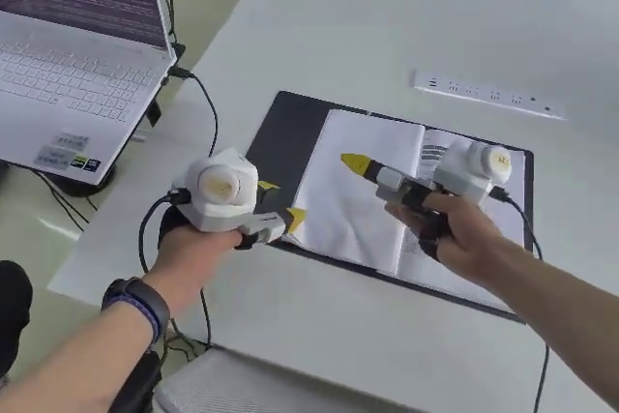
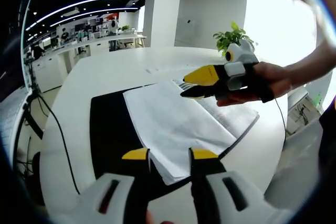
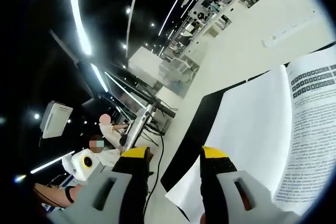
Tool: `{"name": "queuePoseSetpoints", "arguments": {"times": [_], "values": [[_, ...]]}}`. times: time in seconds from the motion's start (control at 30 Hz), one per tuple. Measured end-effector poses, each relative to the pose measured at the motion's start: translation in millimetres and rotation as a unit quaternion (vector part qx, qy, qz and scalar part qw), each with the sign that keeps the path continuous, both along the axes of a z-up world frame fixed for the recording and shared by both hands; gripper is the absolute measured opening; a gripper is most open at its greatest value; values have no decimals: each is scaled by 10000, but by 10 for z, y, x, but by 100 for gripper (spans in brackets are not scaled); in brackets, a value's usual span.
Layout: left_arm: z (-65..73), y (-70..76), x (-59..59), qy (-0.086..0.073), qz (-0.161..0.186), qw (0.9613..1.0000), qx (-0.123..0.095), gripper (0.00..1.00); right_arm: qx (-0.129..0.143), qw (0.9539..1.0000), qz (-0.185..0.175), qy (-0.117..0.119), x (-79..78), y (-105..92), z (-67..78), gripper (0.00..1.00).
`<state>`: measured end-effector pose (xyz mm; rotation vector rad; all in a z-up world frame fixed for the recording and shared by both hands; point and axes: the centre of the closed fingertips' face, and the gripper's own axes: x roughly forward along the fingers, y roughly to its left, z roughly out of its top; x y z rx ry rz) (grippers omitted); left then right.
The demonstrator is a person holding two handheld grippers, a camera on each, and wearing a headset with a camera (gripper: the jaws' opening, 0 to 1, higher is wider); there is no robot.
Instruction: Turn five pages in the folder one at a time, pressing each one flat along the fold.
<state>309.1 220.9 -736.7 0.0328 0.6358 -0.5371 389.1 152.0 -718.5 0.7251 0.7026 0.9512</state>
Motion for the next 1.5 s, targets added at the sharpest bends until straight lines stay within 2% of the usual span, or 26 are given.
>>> {"name": "queuePoseSetpoints", "arguments": {"times": [0.17, 0.33, 0.53, 0.67, 0.77, 0.93, 1.17, 1.23, 1.33, 1.43, 1.5], "values": [[-133, -80, 91, 105, -28, 9999, 24, 18, 0, 9998, -205, -75, 36, -226, 67, 36], [-317, -141, 115, 234, -145, 9995, 154, 10, -4, 9993, -362, -80, -106, -357, 176, 33], [-569, -179, 88, 476, -211, 9981, 314, 5, -56, 9988, -484, 34, -189, -478, 118, 32], [-707, -125, 40, 602, -213, 9962, 597, 0, -53, 9985, -534, 85, -206, -527, 97, 30], [-696, -117, 48, 556, -198, 9965, 592, 0, -66, 9983, -564, 123, -186, -555, 72, 30], [-702, -109, 59, 491, -271, 9954, 771, 0, -191, 9984, -496, 174, -168, -596, -41, 29], [-718, -81, 74, 493, -171, 9963, 683, 0, -297, 9984, -411, 257, -104, -629, -193, 25], [-719, -80, 73, 502, -137, 9964, 676, 0, -286, 9983, -427, 278, -58, -629, -221, 22], [-722, -83, 74, 469, -159, 9955, 803, 0, -279, 9983, -416, 298, 8, -616, -261, 19], [-723, -71, 78, 505, -47, 9962, 704, 0, -350, 9975, -454, 404, 55, -616, -312, 13], [-725, -70, 78, 491, -23, 9965, 679, 0, -358, 9969, -592, 374, 108, -633, -319, 7]]}}
